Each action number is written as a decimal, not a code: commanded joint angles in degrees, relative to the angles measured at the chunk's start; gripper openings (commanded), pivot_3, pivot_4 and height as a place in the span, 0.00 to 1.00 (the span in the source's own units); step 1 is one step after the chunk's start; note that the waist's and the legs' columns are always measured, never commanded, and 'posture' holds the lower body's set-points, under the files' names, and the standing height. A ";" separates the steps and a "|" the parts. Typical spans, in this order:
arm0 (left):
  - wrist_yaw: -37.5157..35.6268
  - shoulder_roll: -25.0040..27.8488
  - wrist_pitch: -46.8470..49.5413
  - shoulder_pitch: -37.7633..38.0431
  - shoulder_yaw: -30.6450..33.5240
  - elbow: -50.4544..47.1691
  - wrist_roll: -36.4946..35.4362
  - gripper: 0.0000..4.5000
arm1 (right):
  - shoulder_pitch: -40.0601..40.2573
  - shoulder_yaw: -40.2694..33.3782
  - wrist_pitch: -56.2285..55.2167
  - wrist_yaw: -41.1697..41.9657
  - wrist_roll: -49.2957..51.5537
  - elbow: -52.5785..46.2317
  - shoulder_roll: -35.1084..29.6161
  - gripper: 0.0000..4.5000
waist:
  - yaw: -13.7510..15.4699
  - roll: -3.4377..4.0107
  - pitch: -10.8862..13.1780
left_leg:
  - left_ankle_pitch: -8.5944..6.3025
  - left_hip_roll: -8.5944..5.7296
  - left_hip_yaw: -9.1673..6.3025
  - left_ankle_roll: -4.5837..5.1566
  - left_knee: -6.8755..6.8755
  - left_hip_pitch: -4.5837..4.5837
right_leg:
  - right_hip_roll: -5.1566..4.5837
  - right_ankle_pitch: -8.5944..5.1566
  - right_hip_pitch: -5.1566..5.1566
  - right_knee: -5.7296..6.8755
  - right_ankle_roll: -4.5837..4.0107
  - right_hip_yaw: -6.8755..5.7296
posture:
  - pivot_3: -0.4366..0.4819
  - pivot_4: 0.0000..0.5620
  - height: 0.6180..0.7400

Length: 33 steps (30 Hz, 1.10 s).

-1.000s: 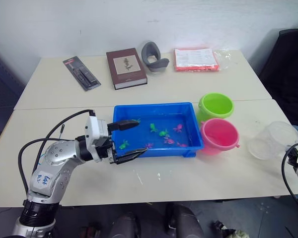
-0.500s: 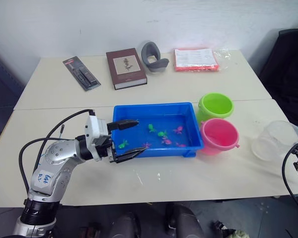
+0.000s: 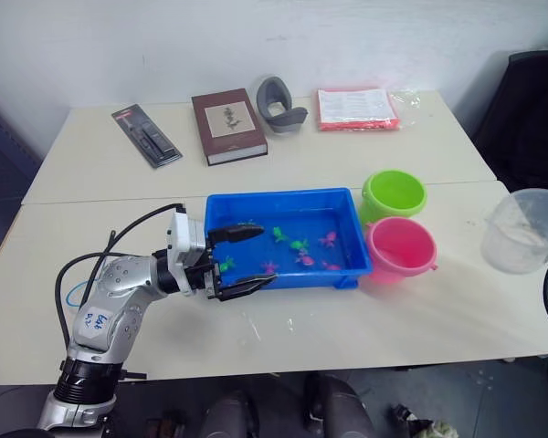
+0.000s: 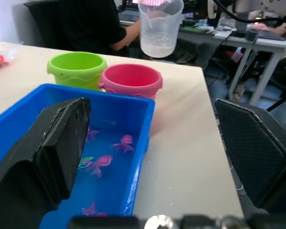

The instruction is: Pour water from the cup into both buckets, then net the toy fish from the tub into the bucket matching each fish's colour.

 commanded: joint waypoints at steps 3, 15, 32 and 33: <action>-0.25 -1.92 -0.19 -0.72 -0.69 -0.07 -0.54 1.00 | 1.89 4.80 -4.57 0.85 -10.82 -9.51 -6.03 0.01 | 0.10 0.00 0.00 | 0.06 -0.10 0.06 0.06 -0.08 -0.01 | 0.01 0.02 -0.05 -0.03 0.03 0.02 | 0.48 0.27 1.00; -1.31 -1.46 1.90 -1.27 -0.60 -0.36 -1.16 1.00 | -0.68 15.86 -9.87 1.82 -25.30 -11.78 -8.24 0.01 | 0.17 -0.05 0.02 | 0.16 -0.12 0.05 0.00 -0.08 -0.01 | 0.07 0.04 -0.30 -0.02 0.06 0.02 | 0.48 0.27 1.00; -0.16 -2.60 -1.91 -0.84 -1.03 1.07 1.62 1.00 | -3.76 20.91 -23.86 0.59 -42.47 -6.83 -7.09 0.01 | 0.10 -0.06 0.03 | 0.21 -0.15 0.07 0.02 -0.09 -0.06 | 0.07 0.04 -0.41 0.00 0.07 0.02 | 0.48 0.27 1.00; -0.16 -2.65 -2.13 -0.82 -1.03 1.25 1.78 1.00 | -3.93 20.94 -25.01 0.71 -43.10 -6.38 -7.10 0.01 | 0.08 -0.06 0.03 | 0.21 -0.15 0.07 0.02 -0.09 -0.06 | 0.08 0.04 -0.41 0.00 0.07 0.02 | 0.48 0.27 1.00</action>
